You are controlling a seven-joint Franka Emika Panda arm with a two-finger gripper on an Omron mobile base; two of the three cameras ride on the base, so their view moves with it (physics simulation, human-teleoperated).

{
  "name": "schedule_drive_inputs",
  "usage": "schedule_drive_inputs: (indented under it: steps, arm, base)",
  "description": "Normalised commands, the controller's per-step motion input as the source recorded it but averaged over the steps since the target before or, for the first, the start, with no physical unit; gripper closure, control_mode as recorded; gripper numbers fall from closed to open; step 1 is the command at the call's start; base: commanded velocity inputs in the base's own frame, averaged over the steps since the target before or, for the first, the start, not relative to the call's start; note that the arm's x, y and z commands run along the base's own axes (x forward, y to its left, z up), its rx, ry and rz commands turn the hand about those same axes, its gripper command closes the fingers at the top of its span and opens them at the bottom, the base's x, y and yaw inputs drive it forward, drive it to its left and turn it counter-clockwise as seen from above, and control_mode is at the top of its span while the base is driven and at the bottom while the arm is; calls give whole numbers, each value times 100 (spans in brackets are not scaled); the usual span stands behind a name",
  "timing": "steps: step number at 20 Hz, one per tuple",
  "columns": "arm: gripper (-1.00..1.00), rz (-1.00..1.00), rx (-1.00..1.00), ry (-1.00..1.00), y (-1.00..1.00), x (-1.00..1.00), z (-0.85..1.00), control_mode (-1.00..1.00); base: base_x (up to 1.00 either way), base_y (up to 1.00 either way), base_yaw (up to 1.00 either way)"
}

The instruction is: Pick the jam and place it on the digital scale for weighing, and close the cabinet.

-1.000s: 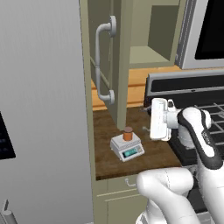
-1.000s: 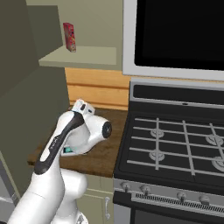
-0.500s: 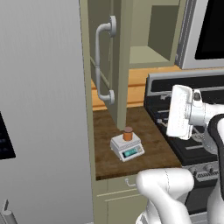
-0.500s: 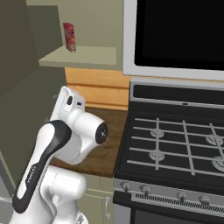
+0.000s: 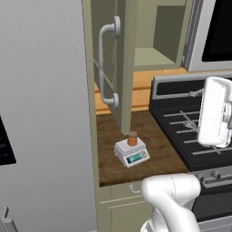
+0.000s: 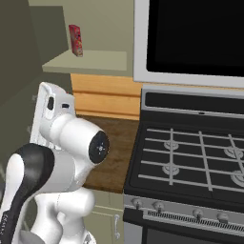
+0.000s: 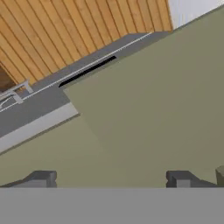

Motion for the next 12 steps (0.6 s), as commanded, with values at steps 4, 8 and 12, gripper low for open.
schedule_drive_inputs:
  steps: [4, 8, 12]
  arm:
    - [-100, -10, 0, -22, 48, -100, 0, -100]
    - [-100, -15, 0, -20, 88, -100, 0, -100]
    - [-100, -23, 0, -38, 100, -100, -6, -100]
  base:
    - [0, 0, 0]
    - [0, 0, 0]
    - [0, 0, 0]
